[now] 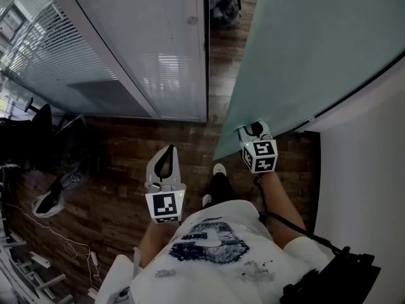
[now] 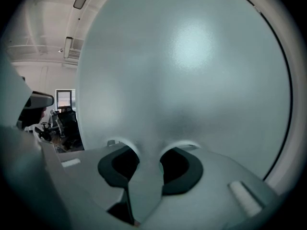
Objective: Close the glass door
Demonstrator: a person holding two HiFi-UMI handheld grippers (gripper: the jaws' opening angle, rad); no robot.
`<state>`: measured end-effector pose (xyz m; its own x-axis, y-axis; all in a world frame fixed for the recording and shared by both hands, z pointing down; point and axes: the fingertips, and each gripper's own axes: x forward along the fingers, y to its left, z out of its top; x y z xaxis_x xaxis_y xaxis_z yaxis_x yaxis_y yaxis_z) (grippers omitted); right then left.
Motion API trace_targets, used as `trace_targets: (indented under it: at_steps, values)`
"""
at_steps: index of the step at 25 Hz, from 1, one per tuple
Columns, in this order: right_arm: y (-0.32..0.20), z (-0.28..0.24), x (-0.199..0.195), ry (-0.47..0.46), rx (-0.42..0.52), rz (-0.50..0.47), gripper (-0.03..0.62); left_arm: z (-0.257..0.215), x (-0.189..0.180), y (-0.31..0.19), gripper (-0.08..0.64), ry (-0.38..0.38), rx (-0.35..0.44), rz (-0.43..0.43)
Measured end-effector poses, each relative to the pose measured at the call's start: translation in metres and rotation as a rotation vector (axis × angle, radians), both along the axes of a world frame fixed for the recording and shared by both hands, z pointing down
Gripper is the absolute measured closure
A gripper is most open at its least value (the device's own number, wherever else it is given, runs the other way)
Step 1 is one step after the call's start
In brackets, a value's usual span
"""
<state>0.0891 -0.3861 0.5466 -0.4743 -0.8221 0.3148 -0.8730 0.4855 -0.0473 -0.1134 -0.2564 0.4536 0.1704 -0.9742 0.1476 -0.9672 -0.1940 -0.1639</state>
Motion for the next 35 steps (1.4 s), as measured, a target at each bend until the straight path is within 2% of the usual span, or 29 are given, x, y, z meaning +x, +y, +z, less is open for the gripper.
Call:
trace_targets:
  at_steps: [6, 16, 25, 31, 35]
  values:
    - [-0.04, -0.002, -0.012, 0.0, 0.026, 0.058, 0.469, 0.005, -0.013, -0.04, 0.558, -0.006, -0.016, -0.049]
    - [-0.094, -0.001, -0.034, -0.024, 0.053, 0.051, 0.469, -0.012, -0.014, -0.121, 0.558, -0.043, 0.013, -0.066]
    - [-0.133, -0.008, -0.044, -0.017, 0.101, 0.098, 0.471, -0.016, -0.012, -0.164, 0.558, -0.067, 0.002, -0.085]
    - [-0.156, -0.001, -0.044, -0.009, 0.089, 0.123, 0.472, -0.019, -0.021, -0.18, 0.558, -0.068, 0.021, -0.144]
    - [-0.17, -0.002, -0.045, -0.004, 0.098, 0.146, 0.472, -0.01, -0.03, -0.182, 0.558, -0.056, -0.009, -0.17]
